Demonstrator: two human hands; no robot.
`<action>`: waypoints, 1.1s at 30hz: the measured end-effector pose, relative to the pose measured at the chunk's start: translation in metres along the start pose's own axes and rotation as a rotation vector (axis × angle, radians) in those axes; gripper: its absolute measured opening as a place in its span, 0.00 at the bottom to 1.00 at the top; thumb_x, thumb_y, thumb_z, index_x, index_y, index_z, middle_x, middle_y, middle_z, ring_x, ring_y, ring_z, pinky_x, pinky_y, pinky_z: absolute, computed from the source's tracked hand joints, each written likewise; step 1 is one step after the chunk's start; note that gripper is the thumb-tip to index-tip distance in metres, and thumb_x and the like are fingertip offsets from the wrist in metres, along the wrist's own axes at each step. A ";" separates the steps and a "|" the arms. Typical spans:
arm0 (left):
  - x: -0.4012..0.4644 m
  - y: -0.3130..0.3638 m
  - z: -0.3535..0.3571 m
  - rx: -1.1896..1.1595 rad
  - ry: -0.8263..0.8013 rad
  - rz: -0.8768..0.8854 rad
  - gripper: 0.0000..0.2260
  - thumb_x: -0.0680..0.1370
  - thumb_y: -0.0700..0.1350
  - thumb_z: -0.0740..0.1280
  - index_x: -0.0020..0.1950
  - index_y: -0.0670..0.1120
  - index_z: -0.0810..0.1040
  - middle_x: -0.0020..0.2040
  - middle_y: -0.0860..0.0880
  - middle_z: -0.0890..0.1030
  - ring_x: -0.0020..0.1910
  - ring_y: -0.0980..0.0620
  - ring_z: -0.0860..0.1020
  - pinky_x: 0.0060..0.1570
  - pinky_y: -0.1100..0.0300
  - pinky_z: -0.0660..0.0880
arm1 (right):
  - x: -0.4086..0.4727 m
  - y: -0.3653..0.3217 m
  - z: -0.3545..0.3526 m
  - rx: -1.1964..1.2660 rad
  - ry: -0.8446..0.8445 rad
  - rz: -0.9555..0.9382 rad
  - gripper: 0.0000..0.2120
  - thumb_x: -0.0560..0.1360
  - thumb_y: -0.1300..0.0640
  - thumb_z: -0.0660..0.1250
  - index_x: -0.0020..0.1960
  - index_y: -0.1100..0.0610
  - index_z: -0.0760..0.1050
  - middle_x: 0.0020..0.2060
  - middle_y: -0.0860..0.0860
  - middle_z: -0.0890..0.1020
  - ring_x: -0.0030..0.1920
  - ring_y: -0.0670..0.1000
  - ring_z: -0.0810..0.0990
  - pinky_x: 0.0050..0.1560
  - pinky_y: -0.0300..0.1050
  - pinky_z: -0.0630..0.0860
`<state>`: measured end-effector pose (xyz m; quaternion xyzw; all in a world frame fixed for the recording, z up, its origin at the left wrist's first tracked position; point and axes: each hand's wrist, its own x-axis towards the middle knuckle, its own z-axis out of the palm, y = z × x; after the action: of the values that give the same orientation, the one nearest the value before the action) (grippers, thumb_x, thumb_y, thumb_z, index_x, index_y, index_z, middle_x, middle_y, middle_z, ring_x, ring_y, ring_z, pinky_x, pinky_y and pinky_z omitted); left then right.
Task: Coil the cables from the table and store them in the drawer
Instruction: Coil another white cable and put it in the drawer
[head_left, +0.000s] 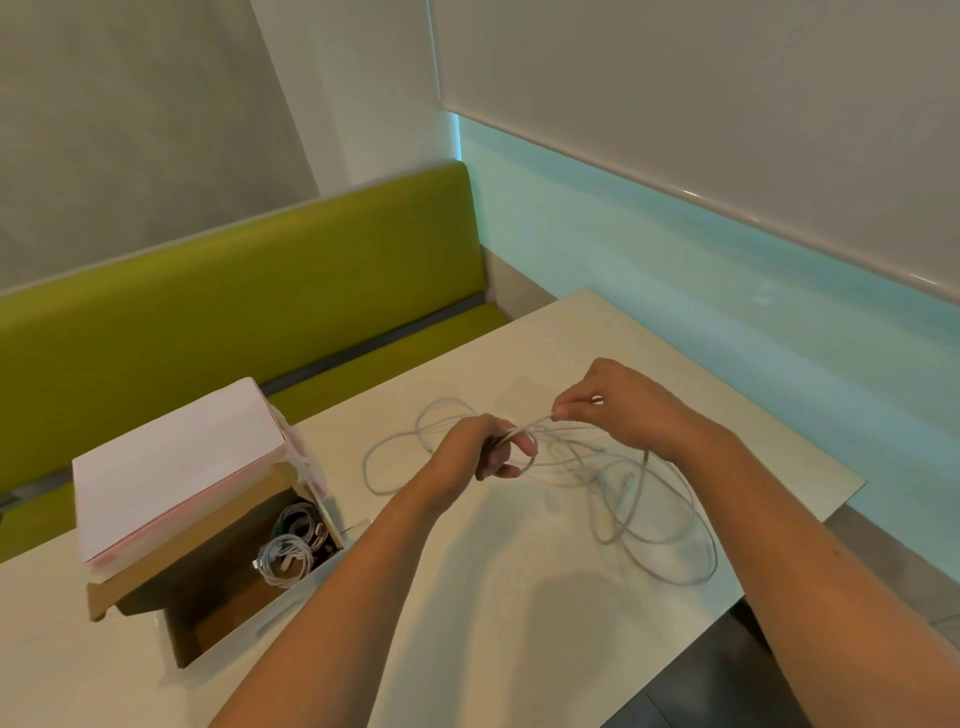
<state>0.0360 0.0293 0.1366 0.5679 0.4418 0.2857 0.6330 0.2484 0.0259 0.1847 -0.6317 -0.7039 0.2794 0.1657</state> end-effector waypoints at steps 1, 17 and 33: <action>-0.001 0.003 0.001 -0.131 -0.016 0.011 0.16 0.77 0.41 0.53 0.41 0.39 0.79 0.27 0.47 0.63 0.26 0.51 0.62 0.43 0.55 0.79 | 0.000 0.000 0.001 -0.056 0.026 -0.003 0.06 0.76 0.43 0.68 0.46 0.40 0.83 0.40 0.38 0.76 0.44 0.45 0.76 0.46 0.46 0.72; 0.010 0.024 -0.009 -0.936 0.221 0.061 0.15 0.85 0.44 0.53 0.58 0.41 0.77 0.31 0.52 0.61 0.26 0.56 0.61 0.37 0.63 0.71 | -0.021 0.027 0.045 -0.022 0.393 0.116 0.07 0.75 0.52 0.70 0.51 0.52 0.78 0.45 0.46 0.77 0.43 0.47 0.75 0.41 0.41 0.68; 0.015 0.057 -0.004 -0.667 0.276 0.207 0.12 0.85 0.42 0.54 0.45 0.43 0.73 0.30 0.50 0.64 0.27 0.55 0.62 0.41 0.58 0.73 | -0.012 -0.008 -0.026 0.638 0.522 -0.049 0.05 0.68 0.51 0.77 0.43 0.50 0.85 0.39 0.49 0.79 0.34 0.43 0.71 0.38 0.33 0.69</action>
<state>0.0468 0.0547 0.1885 0.3283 0.3459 0.5501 0.6855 0.2595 0.0186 0.2113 -0.5816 -0.5311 0.3097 0.5327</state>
